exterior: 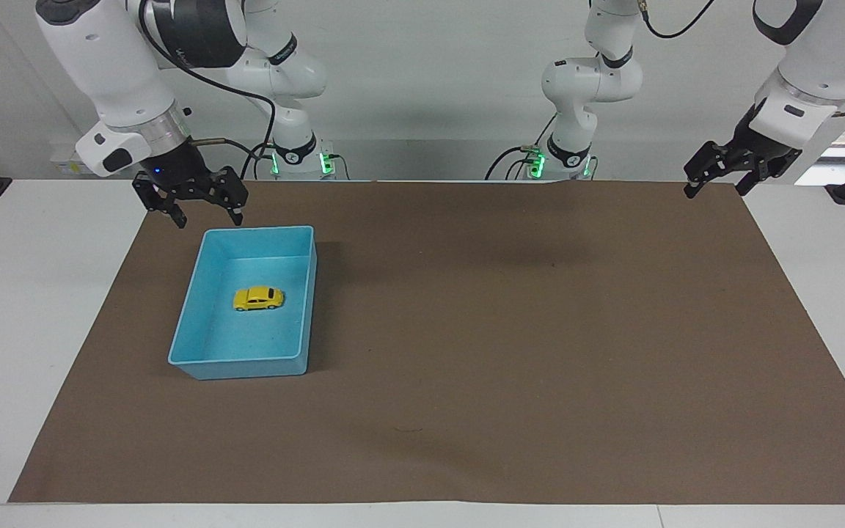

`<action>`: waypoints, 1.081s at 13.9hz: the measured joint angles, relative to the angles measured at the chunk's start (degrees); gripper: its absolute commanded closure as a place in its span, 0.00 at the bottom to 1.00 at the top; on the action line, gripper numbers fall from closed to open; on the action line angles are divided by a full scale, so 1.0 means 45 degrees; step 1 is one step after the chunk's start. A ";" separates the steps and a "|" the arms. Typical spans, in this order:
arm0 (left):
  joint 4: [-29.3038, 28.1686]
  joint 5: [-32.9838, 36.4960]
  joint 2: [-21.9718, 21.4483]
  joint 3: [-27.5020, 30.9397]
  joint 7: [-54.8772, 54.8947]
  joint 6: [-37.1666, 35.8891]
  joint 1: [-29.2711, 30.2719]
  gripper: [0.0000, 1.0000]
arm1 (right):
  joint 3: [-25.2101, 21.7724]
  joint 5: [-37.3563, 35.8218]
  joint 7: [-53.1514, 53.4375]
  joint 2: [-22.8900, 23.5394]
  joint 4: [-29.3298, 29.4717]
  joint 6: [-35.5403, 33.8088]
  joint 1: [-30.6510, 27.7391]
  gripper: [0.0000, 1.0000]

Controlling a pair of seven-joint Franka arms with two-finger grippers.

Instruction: Wind up and store yellow beetle car

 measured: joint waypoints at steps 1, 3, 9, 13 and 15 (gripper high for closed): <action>0.0000 0.0000 0.0000 0.0000 0.0000 0.0000 0.0000 0.00 | -0.0002 0.0000 0.0000 0.0000 0.0000 0.0000 -0.0001 0.00; 0.0000 0.0000 0.0000 0.0000 0.0000 0.0000 0.0000 0.00 | -0.0008 0.0000 0.0000 0.0000 0.0000 -0.0021 -0.0005 0.00; 0.0000 0.0000 0.0000 0.0000 0.0000 0.0000 0.0000 0.00 | 0.0004 0.0000 0.0000 -0.0051 -0.0013 -0.0078 -0.0001 0.00; 0.0000 0.0000 0.0000 0.0000 0.0000 0.0000 0.0000 0.00 | -0.0003 -0.0004 -0.0103 -0.0053 -0.0014 -0.0139 -0.0002 0.00; 0.0000 0.0000 0.0000 -0.0001 0.0000 0.0000 0.0000 0.00 | -0.0002 -0.0005 -0.0856 -0.0063 -0.0036 -0.0240 -0.0001 0.00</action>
